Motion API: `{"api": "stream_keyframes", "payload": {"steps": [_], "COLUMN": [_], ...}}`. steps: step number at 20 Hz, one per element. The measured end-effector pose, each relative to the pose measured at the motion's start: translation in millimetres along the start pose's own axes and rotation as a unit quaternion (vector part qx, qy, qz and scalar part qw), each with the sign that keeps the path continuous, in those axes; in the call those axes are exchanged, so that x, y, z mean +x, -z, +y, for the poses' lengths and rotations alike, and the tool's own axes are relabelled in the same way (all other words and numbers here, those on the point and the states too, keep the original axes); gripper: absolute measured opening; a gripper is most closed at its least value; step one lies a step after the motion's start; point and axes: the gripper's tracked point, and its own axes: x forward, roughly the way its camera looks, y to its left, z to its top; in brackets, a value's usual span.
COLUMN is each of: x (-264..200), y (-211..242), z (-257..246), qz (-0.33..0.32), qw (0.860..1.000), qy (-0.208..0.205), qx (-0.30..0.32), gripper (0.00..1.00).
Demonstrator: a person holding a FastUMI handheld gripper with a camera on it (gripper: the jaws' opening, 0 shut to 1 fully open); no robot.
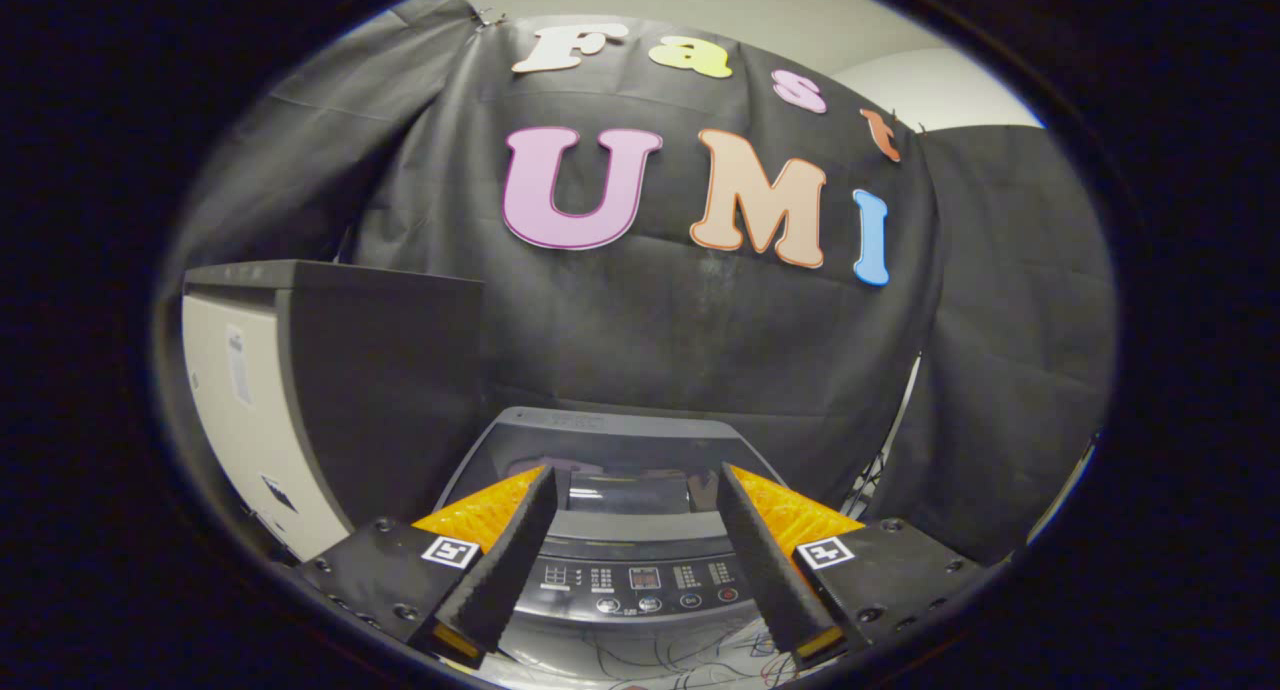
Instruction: Put the clothes into the washing machine and then close the washing machine lid.
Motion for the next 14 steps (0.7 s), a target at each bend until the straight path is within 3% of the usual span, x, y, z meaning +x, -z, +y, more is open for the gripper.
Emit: {"api": "stream_keyframes", "payload": {"steps": [6,14], "x": [-48,-73], "y": [39,46], "z": [17,-7], "qz": [-0.002,-0.016], "qw": [0.999,1.000], "qy": [-0.032,-0.020], "qx": [-0.009,-0.001], "gripper": [0.98,0.97]}}
